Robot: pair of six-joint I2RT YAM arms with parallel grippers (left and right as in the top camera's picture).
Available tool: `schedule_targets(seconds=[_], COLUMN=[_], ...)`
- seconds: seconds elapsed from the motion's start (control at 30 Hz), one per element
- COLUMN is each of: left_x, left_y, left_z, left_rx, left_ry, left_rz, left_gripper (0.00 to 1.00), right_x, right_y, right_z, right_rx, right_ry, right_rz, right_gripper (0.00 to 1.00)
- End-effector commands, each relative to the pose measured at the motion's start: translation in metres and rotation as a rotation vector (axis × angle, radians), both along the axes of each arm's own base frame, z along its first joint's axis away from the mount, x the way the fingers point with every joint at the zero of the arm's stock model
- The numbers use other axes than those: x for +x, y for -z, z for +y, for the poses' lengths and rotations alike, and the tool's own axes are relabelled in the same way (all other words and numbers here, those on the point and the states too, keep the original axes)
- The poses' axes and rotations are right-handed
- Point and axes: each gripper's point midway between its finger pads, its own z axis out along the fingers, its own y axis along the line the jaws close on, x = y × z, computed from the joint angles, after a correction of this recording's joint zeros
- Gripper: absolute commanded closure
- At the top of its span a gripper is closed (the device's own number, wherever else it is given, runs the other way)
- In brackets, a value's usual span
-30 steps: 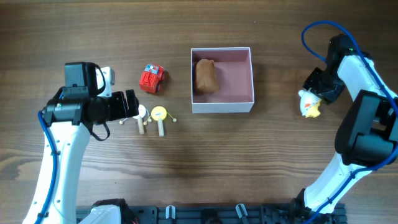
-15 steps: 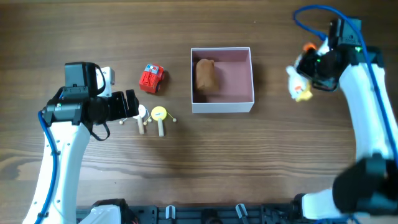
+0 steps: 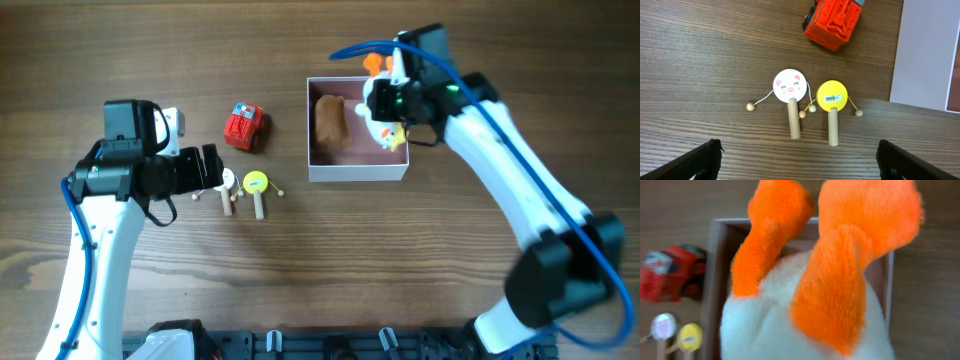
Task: Pack container
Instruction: 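Place the plush chicken in the box beside the brown plush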
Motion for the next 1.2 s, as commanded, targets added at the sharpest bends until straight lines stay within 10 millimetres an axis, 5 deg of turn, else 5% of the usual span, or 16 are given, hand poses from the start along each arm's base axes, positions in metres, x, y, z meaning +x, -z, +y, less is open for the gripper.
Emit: schedule_targets(seconds=[0.0, 0.13, 0.23, 0.27, 0.37, 0.7, 0.83, 0.93, 1.03, 1.17], left_x=[0.004, 0.004, 0.004, 0.004, 0.004, 0.004, 0.007, 0.009, 0.008, 0.008], left_y=[-0.005, -0.005, -0.005, -0.005, -0.005, -0.005, -0.007, -0.012, -0.015, -0.016], left_z=[0.003, 0.003, 0.003, 0.003, 0.003, 0.003, 0.000, -0.017, -0.028, -0.031], left_rx=[-0.002, -0.002, -0.002, -0.002, -0.002, -0.002, -0.018, -0.133, -0.207, -0.221], left_ry=[-0.017, -0.017, -0.017, -0.017, -0.017, -0.017, -0.020, -0.028, -0.023, -0.015], left_rz=[-0.013, -0.013, -0.013, -0.013, -0.013, -0.013, -0.027, -0.029, -0.023, -0.028], left_gripper=[0.00, 0.00, 0.00, 0.00, 0.00, 0.00, 0.00, 0.00, 0.00, 0.00], right_x=[0.013, 0.014, 0.016, 0.018, 0.021, -0.012, -0.034, -0.043, -0.046, -0.051], right_y=[0.060, 0.090, 0.085, 0.074, 0.044, -0.112, -0.147, -0.146, -0.118, -0.057], right_z=[-0.007, -0.007, -0.007, -0.011, -0.014, -0.028, -0.056, -0.085, -0.116, -0.142], right_rx=[-0.094, -0.120, -0.142, -0.161, -0.167, -0.082, -0.088, -0.080, -0.104, -0.129], right_ry=[0.000, -0.023, -0.067, -0.058, -0.043, -0.011, 0.058, 0.159, 0.242, 0.322], right_rz=[0.065, 0.105, 0.084, 0.063, 0.018, -0.256, -0.306, -0.256, -0.147, 0.045], right_gripper=[0.66, 0.50, 0.33, 0.11, 0.02, 0.00, 0.00, 0.00, 0.00, 0.26])
